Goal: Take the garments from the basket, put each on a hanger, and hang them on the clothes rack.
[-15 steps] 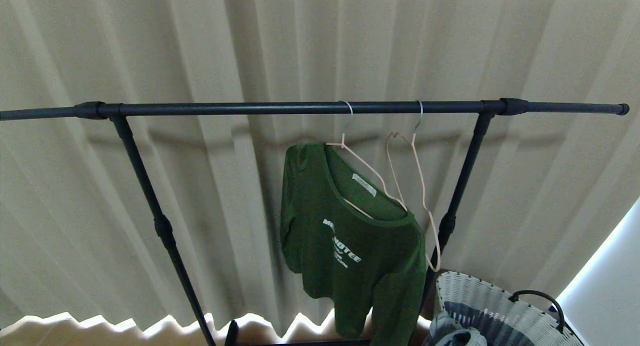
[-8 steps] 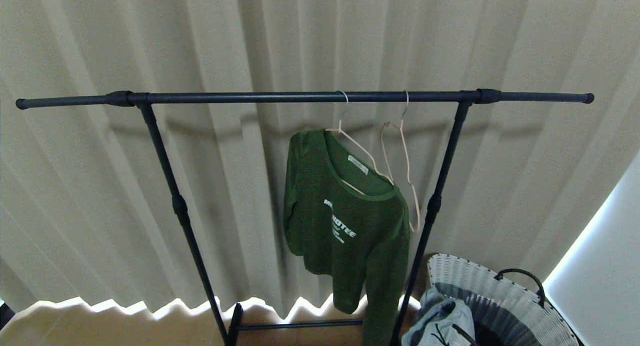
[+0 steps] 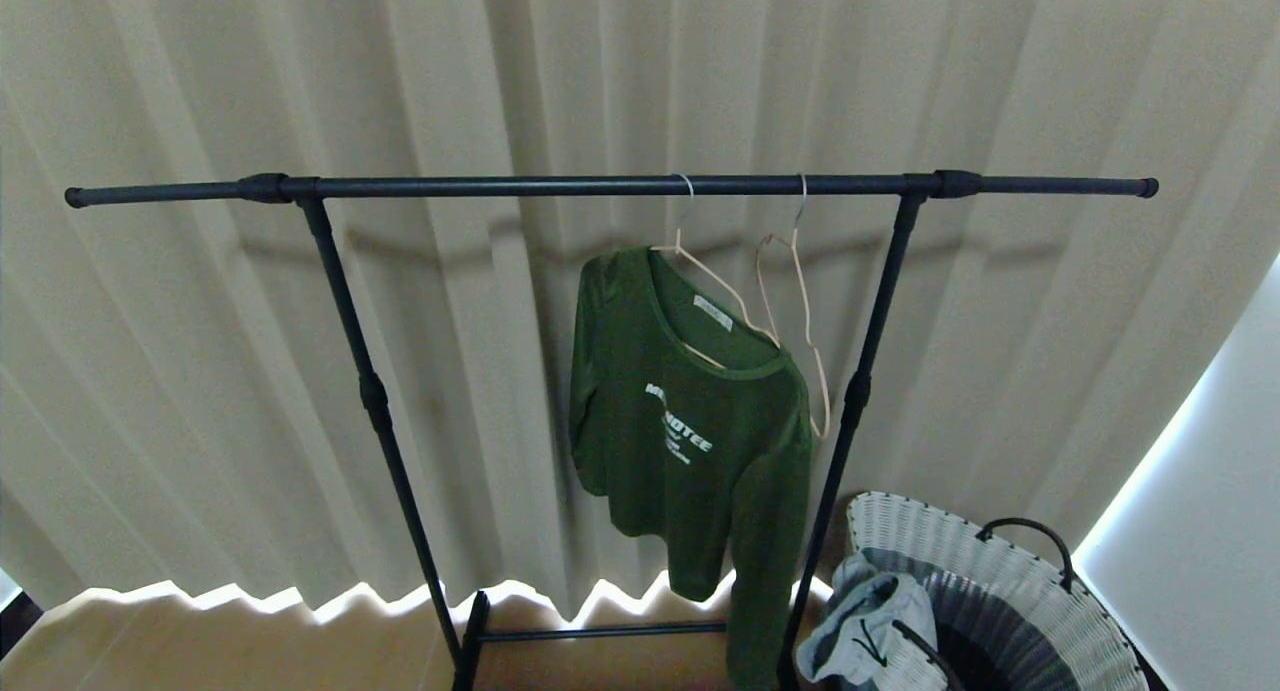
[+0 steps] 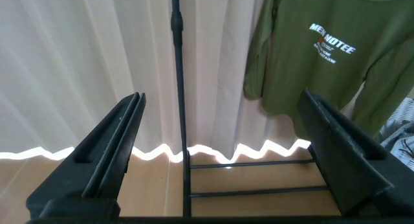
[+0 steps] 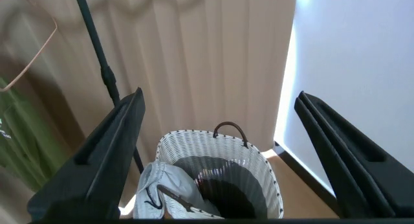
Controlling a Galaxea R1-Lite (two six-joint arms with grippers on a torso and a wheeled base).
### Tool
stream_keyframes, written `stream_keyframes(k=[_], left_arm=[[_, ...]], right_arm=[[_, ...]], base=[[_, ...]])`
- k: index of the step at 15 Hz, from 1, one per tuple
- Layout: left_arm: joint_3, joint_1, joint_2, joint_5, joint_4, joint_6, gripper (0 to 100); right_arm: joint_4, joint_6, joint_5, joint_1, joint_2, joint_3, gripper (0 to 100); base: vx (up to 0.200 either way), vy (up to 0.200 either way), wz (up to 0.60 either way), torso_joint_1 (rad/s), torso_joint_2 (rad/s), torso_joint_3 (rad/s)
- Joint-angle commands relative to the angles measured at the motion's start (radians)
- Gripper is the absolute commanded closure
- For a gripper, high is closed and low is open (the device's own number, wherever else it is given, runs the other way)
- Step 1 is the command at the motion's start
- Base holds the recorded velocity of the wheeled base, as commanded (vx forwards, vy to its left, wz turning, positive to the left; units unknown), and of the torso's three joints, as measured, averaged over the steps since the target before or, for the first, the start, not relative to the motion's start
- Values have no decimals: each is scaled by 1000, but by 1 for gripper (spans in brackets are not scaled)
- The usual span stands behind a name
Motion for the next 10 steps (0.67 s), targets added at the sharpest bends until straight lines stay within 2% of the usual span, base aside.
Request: stream_keyframes(k=[1,4,10], left_arm=[[0,0,0,0,0,0,0],[0,0,0,3,-2,-6,0],[0,0,0,3,-2,-9,0]], right_arm=[[0,7,1,0,-1,0,0],[0,27,-1,0,-1,0,0],[0,28,1,0,-1,0,0]], base=[[0,0,0,0,0,0],[0,0,0,-124,331,193],[0,0,0,-181,485,298]])
